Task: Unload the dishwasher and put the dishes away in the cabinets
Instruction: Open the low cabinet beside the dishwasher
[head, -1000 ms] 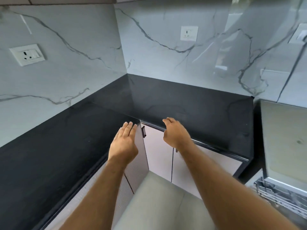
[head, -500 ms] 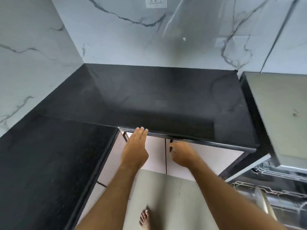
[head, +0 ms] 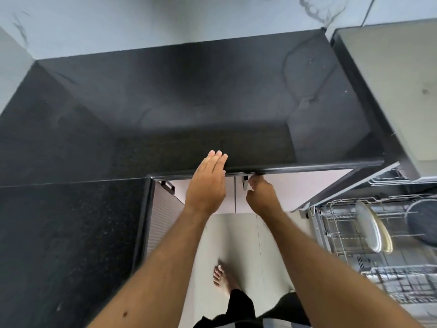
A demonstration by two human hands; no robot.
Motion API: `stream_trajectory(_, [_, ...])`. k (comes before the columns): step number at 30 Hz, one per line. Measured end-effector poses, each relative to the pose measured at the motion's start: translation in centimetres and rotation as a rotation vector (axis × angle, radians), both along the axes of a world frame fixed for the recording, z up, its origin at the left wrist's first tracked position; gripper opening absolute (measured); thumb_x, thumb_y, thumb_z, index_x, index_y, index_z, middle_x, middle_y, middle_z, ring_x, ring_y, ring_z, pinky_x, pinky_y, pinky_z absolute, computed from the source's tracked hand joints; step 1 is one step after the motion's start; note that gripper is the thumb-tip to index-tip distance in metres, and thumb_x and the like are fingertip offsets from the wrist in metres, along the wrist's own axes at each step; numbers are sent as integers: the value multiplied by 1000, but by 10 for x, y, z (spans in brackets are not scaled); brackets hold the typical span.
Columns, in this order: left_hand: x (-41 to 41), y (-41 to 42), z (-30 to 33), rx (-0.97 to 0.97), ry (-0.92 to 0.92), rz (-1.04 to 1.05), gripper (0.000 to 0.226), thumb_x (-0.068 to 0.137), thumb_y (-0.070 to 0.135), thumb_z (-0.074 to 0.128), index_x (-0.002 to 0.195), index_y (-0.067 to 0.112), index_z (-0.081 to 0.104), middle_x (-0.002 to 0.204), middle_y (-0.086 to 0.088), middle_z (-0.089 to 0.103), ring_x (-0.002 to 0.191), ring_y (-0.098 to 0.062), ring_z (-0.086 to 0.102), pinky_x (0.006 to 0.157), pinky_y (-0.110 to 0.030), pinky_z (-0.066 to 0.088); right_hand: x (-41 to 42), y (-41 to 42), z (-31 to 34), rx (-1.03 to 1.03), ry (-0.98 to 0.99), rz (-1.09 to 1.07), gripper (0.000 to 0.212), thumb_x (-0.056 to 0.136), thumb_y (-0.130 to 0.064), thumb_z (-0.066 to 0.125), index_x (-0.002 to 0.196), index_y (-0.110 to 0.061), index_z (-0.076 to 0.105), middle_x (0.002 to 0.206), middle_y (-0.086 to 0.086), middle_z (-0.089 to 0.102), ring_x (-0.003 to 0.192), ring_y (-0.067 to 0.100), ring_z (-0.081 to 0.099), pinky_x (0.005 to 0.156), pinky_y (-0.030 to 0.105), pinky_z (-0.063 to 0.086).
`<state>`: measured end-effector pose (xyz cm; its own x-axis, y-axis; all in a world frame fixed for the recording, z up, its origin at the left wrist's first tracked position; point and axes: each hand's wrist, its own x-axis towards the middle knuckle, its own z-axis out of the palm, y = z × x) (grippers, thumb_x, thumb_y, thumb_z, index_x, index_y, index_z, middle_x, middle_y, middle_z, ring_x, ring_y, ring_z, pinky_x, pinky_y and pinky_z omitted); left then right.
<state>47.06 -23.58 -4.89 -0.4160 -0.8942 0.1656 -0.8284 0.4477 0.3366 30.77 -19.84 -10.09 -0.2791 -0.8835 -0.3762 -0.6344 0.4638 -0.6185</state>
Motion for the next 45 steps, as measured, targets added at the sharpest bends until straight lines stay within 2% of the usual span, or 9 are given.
stream_trajectory(3, [5, 2, -6, -19, 5, -23, 52, 95, 0, 45, 146, 10, 43, 152, -7, 42, 146, -22, 28, 119, -37, 28, 0, -3, -6, -16, -119, -157, 41, 86, -4, 61, 126, -8, 52, 122, 7, 66, 114, 29, 61, 97, 36, 47])
stream_trajectory(8, [8, 3, -12, -37, 20, -51, 58, 90, -6, 45, 146, 9, 42, 152, -8, 41, 147, -23, 26, 120, -39, 25, 3, -7, -13, 20, -194, -113, 54, 89, -4, 61, 140, -14, 51, 140, 6, 57, 130, 29, 52, 107, 37, 42])
stream_trajectory(16, [1, 21, -11, -64, 24, -80, 60, 88, -6, 42, 147, 6, 41, 153, -9, 39, 148, -24, 24, 121, -40, 22, -6, 4, -19, 45, -162, -14, 54, 92, -3, 54, 144, -15, 47, 143, 7, 55, 131, 28, 51, 107, 34, 42])
stream_trajectory(23, [-11, 66, -7, -90, 16, -45, 60, 89, -6, 42, 147, 7, 39, 153, -9, 39, 148, -23, 23, 121, -38, 23, -18, 61, -24, 17, -145, 72, 49, 95, 0, 50, 142, -15, 48, 141, 8, 56, 128, 29, 54, 105, 32, 43])
stream_trajectory(29, [-31, 128, -3, -103, 1, -33, 58, 90, -4, 42, 146, 7, 40, 152, -11, 41, 147, -25, 27, 119, -40, 27, -37, 122, -26, 35, -164, 134, 54, 93, 3, 47, 143, -19, 48, 140, 10, 57, 127, 29, 55, 106, 33, 45])
stream_trajectory(35, [-54, 199, -3, -106, 15, 7, 58, 91, -4, 41, 147, 7, 39, 152, -10, 40, 147, -24, 25, 120, -38, 25, -66, 185, -21, 40, -113, 188, 54, 91, 0, 50, 141, -21, 50, 134, 6, 61, 120, 28, 58, 97, 24, 43])
stream_trajectory(38, [-64, 231, -4, -113, 25, 7, 60, 88, -5, 40, 147, 6, 39, 153, -10, 39, 148, -23, 24, 122, -35, 19, -79, 213, -19, 26, -136, 154, 50, 90, -10, 59, 138, -23, 53, 130, 2, 64, 117, 26, 60, 94, 22, 44])
stream_trajectory(41, [-73, 257, -5, -116, 11, 22, 62, 87, -4, 39, 148, 6, 38, 153, -9, 39, 148, -23, 23, 122, -31, 12, -91, 242, -13, 11, -145, 118, 58, 85, -31, 70, 140, -23, 50, 132, 0, 62, 117, 23, 60, 90, 21, 43])
stream_trajectory(45, [-84, 282, -4, -109, 7, -5, 62, 87, 5, 25, 148, 6, 36, 153, -10, 38, 148, -24, 22, 122, -35, 18, -107, 272, -1, 29, -169, 41, 75, 80, -63, 68, 139, -20, 50, 131, -1, 61, 119, 22, 57, 91, 28, 44])
